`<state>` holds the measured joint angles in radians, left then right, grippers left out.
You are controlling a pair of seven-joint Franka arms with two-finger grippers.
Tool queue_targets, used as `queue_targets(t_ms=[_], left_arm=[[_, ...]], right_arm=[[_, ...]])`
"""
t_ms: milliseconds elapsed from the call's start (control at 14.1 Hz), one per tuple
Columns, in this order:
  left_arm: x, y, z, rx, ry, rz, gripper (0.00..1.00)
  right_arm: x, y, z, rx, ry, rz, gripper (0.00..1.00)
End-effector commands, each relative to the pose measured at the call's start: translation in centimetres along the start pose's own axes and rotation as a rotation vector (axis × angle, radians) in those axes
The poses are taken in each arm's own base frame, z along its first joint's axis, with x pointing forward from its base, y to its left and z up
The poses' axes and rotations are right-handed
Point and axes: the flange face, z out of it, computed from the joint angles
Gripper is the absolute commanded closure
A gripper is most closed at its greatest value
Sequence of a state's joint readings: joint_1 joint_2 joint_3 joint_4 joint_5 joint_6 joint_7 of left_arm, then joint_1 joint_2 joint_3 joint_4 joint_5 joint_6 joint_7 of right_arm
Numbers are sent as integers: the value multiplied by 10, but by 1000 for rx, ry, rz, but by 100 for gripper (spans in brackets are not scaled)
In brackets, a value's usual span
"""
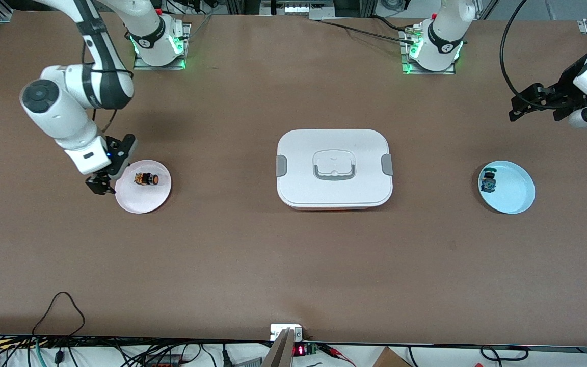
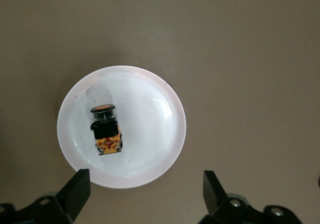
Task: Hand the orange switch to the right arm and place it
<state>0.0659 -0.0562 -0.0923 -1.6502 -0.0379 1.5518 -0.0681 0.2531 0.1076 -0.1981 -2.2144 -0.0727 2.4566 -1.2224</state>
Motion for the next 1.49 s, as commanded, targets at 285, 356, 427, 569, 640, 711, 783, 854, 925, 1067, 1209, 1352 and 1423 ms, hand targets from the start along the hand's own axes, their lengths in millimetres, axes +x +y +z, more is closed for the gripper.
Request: queue_targets(t_ms=[285,356,427,569,640,711,783,854,925,1067,1209,1352,1423], left_arm=[[-1,-2,-1,11,-3,-17,0],[-1,-1,-1,9,-3,-15,0],[-1,-2,-1,9,-3,-17,0],[-1,-1,-1,11,-3,-15,0],[-1,-1,-1,11,-3,-15,0],[-1,-2,-1,9,-5,-17,0],[-1,-2,-1,11,-3,-17,0],[-1,-1,-1,9,-3,-15,0],[-1,-1,-1,9,-5,-15,0],[-1,-1,-1,9,-5,-15,0],[-1,-1,-1,9,-5,-15,0],[-1,-2,-2,9,-3,-17,0],[-1,-1,-2,9,-3,-15,0]], right_arm=[[13,56,-124,133,44,544,0],[14,56,-130,156,48,645,0],[15,53,-133,183,44,728,0],[20,43,-140,258,18,966,0],[26,36,-143,291,-21,1069,0],[27,29,-148,315,-55,1146,0],[30,24,-154,326,-79,1204,0],[29,26,-163,313,-97,1222,0],[22,31,-176,288,-111,1215,0],[-7,51,-194,200,-126,1237,0],[-49,71,-205,165,-102,1316,0],[-85,85,-227,181,-31,1411,0],[-90,87,-236,193,-4,1430,0]])
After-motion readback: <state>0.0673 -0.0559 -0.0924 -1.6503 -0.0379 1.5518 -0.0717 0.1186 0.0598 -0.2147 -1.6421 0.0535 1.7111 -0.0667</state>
